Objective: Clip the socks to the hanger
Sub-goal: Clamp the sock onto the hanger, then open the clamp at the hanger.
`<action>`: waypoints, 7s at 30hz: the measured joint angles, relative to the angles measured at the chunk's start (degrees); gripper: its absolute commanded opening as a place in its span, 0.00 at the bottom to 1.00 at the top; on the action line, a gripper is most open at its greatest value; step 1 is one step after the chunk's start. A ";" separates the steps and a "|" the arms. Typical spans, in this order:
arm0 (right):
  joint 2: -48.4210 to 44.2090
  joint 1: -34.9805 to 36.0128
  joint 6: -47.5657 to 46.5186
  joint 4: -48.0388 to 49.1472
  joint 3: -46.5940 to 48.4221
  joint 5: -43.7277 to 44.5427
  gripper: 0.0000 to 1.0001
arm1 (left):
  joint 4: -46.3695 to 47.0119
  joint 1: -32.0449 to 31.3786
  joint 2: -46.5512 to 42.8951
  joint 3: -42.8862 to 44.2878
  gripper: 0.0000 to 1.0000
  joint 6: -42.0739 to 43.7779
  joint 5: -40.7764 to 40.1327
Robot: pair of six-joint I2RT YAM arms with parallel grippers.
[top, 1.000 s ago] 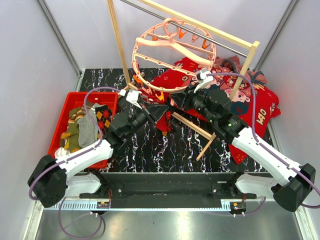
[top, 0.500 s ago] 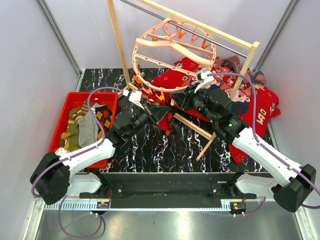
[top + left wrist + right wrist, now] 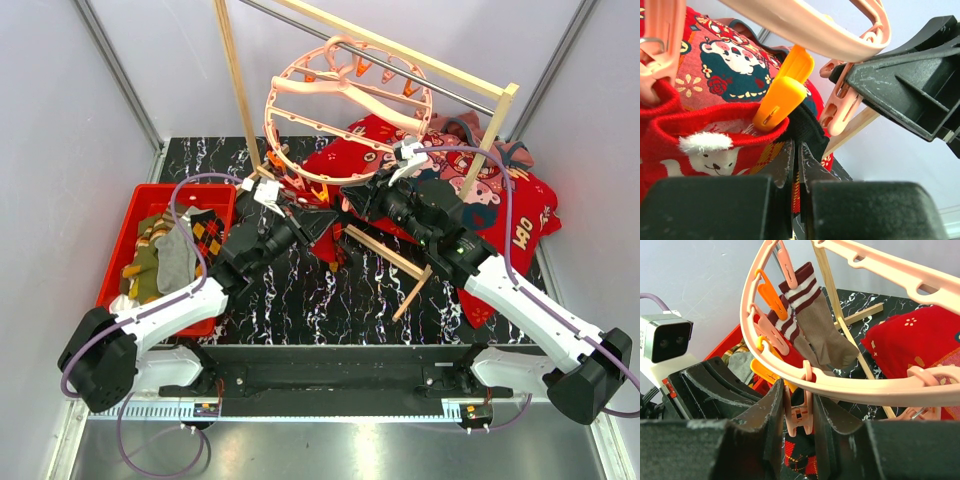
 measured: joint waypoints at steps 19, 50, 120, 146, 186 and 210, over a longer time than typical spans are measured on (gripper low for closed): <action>0.00 0.00 0.31 2.16 -0.76 -3.26 0.06 | 0.11 0.17 0.09 2.05 0.00 -0.22 1.11; -0.11 0.00 0.07 3.26 -1.09 -4.98 0.60 | -0.42 0.33 -1.29 2.93 0.00 -0.39 1.27; -4.00 -0.02 -27.78 2.49 -3.93 -2.95 0.65 | -17.07 4.22 -9.46 4.42 0.03 8.92 -0.13; -4.13 -0.11 -20.04 5.55 -4.59 -5.68 0.06 | -22.16 5.68 -9.79 7.89 0.06 12.59 -0.02; -1.11 -0.11 0.09 0.35 -0.72 -1.77 0.00 | -70.23 25.73 -12.76 23.37 0.99 27.39 -28.59; -1.29 -0.11 -3.91 -0.04 -0.72 -1.73 0.00 | -75.43 49.07 16.26 30.32 0.60 22.82 -20.00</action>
